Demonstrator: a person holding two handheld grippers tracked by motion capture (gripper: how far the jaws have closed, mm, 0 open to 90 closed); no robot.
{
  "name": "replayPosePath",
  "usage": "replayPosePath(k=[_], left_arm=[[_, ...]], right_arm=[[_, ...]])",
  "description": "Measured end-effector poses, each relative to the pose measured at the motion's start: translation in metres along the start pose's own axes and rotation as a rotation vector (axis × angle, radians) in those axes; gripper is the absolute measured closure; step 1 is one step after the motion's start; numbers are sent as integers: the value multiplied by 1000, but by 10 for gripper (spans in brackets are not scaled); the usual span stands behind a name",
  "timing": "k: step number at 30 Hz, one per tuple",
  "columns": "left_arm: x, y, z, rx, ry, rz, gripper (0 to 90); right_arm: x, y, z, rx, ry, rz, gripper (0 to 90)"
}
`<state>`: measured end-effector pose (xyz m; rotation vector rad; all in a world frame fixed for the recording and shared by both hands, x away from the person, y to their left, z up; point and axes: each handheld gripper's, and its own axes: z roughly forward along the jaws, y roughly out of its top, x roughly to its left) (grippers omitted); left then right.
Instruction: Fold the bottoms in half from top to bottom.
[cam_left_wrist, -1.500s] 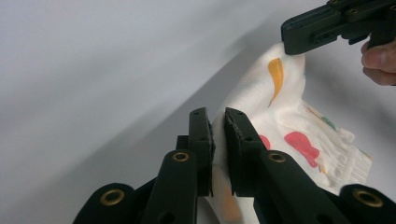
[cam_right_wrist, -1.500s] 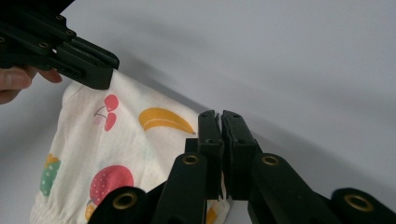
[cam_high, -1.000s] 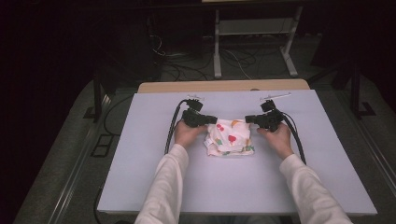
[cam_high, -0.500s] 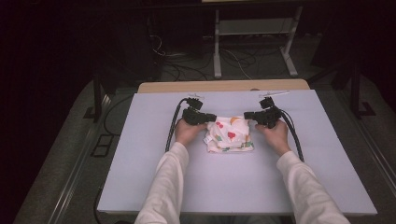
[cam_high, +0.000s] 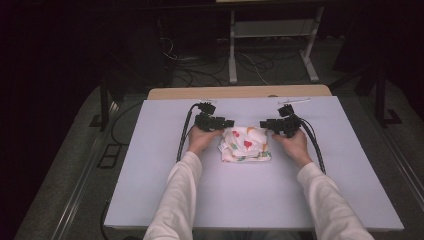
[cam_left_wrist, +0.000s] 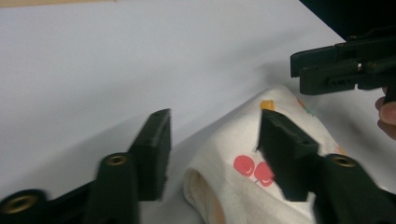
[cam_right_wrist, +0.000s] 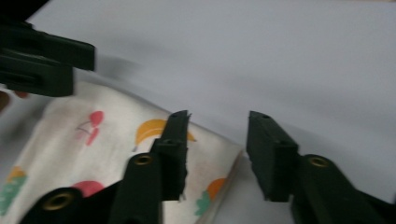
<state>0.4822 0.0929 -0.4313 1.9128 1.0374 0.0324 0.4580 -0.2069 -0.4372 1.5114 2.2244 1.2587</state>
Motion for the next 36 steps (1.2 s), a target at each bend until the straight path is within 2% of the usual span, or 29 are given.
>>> replayPosePath(k=[4, 6, 8, 11, 14, 18, 21, 27, 36], left_arm=[[-1, 2, -8, -4, 26, -6, 262], [-3, 3, -13, -9, 18, 3, 238], [-6, 4, -15, 7, 12, 9, 157], [-11, 4, -20, 30, 13, 35, 93], [-14, 3, -24, 44, 31, 43, 27], [-15, -2, -31, 70, 35, 32, 0], [-17, -3, -34, 91, 46, 60, 0], [-22, -8, -41, 72, 48, 64, 0], [-25, -19, -51, 59, 62, 79, 0]], right_arm=[[-1, 0, -4, -11, 0, 3, 342], [-2, 0, -7, -15, 2, 11, 251], [-3, 1, -10, -14, -2, 33, 186], [-3, 1, -15, -10, -13, 41, 141], [-4, 0, -20, -9, -1, 43, 134], [-5, -2, -27, 3, 28, 44, 72], [-5, -6, -31, 15, 44, 30, 5], [-7, -15, -43, -9, 92, 24, 0], [-6, -22, -60, -24, 108, -5, 0]])
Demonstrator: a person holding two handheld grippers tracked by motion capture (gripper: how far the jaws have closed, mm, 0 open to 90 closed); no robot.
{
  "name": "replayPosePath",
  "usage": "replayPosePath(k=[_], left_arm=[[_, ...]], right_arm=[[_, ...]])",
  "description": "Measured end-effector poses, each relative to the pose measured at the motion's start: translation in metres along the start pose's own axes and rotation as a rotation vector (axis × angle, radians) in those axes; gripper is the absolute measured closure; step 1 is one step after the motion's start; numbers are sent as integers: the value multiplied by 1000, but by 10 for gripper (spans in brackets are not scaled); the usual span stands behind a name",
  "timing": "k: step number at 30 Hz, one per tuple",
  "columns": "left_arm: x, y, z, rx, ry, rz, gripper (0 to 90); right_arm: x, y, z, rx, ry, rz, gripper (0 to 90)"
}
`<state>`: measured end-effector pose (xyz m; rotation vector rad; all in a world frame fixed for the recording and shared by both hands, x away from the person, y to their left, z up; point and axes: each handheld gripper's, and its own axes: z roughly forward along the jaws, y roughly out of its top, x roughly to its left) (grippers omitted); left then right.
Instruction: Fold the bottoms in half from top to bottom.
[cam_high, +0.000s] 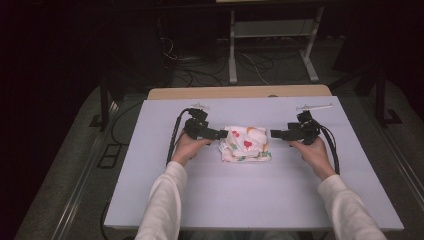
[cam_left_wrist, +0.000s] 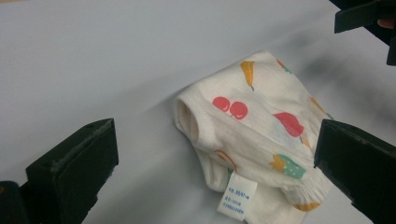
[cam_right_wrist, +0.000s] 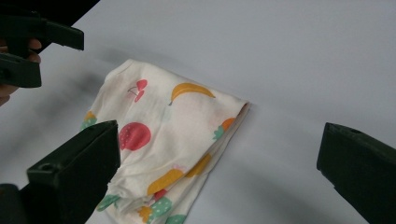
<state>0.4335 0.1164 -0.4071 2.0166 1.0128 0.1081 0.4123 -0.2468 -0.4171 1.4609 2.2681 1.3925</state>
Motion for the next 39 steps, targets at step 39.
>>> replayPosePath(k=[39], left_arm=[[-14, -55, -75, -128, 41, 88, 0]], right_arm=[[34, -48, -50, -50, 29, -110, 0]])
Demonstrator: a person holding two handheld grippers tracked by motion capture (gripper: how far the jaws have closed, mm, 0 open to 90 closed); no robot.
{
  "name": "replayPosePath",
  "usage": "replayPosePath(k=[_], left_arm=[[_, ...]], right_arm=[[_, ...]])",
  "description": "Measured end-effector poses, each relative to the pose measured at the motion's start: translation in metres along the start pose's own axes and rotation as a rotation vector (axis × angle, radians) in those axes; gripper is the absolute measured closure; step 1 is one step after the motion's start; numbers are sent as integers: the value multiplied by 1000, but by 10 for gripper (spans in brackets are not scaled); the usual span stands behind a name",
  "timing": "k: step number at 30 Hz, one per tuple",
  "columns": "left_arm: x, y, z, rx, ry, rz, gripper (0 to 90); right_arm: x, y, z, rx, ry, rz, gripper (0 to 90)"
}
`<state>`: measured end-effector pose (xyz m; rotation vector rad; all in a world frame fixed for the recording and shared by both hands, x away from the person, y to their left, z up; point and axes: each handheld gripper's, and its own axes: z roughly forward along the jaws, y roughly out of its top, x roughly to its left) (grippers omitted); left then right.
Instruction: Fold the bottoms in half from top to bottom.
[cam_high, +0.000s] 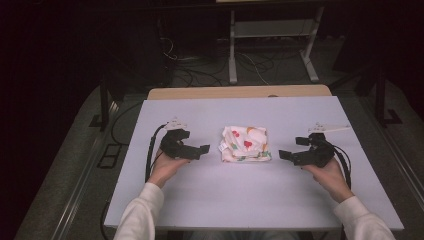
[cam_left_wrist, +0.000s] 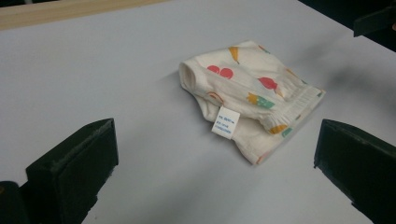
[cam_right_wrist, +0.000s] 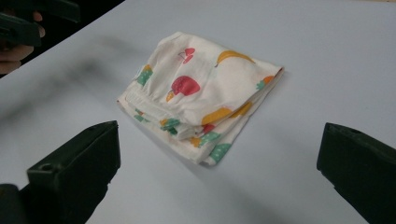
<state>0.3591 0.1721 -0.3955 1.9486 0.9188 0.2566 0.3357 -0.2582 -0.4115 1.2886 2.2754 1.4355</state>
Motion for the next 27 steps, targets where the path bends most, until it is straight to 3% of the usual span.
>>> replayPosePath(k=[5, 18, 23, 27], left_arm=[[-7, -9, -9, -12, 0, 16, 0], [-14, -40, -31, -66, 25, 5, 0], [-16, -55, -38, -84, 23, -7, 0], [-19, -63, -45, -105, 16, 6, 0]], right_arm=[[3, -6, -8, -18, -1, 1, 0], [16, -34, -28, -36, 2, -8, 0], [20, -42, -32, -26, -6, -19, 0], [24, -48, -36, -39, -19, -41, 0]])
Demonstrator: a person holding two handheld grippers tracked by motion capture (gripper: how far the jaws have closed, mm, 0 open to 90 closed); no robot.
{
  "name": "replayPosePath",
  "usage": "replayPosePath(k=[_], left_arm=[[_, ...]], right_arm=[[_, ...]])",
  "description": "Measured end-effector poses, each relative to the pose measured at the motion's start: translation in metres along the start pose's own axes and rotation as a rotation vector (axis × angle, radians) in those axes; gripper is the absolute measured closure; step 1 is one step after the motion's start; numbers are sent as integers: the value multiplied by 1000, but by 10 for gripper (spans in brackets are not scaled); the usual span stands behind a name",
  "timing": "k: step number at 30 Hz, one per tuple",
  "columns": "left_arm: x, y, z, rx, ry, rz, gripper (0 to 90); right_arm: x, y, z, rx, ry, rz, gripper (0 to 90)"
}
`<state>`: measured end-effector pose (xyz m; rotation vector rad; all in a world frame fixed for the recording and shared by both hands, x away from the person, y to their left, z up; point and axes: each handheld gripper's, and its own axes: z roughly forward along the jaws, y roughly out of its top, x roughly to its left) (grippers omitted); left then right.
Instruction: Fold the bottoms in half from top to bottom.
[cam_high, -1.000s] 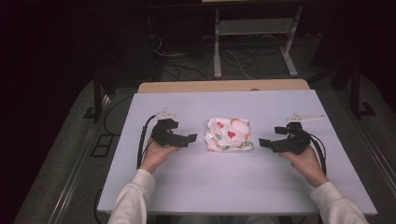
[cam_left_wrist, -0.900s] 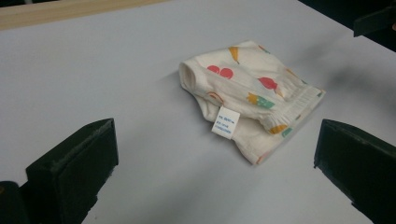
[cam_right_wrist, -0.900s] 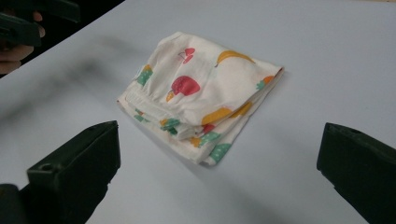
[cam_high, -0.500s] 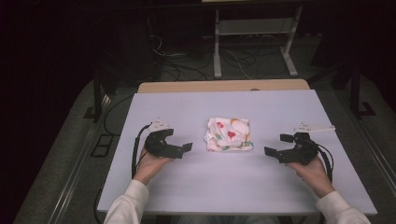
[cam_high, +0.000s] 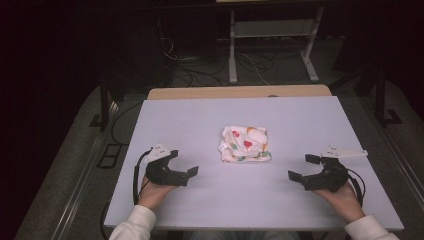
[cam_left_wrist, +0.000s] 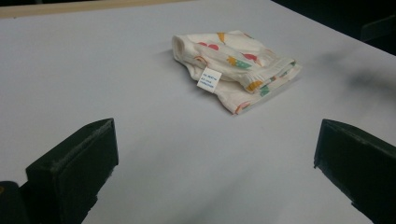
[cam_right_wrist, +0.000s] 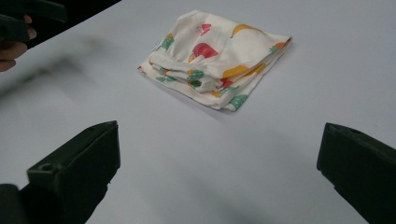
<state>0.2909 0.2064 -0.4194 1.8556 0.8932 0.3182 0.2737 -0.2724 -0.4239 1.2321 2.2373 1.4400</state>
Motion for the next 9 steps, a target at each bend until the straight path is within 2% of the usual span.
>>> replayPosePath(k=[5, 9], left_arm=[[-1, -6, -6, -11, 19, 11, 0], [-2, -11, -7, -6, 3, 20, 0]], right_arm=[[1, -10, 0, 12, -15, -15, 0], [0, -13, 0, 13, -9, -12, 0]])
